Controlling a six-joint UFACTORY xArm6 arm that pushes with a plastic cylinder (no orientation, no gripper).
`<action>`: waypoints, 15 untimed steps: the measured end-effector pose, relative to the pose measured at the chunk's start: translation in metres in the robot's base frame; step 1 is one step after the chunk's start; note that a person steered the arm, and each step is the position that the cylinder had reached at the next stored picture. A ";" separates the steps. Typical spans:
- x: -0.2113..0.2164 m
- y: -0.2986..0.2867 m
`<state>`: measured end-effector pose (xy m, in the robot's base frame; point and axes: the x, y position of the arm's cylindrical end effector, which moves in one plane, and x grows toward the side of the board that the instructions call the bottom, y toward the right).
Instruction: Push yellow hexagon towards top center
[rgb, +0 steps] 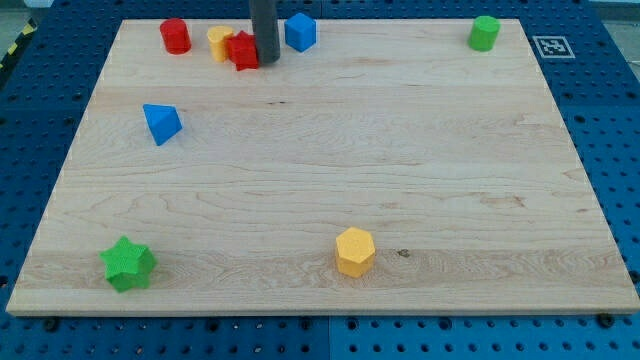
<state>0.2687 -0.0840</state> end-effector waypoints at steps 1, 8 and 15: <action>-0.004 -0.013; 0.350 0.135; 0.213 0.108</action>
<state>0.4817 0.0235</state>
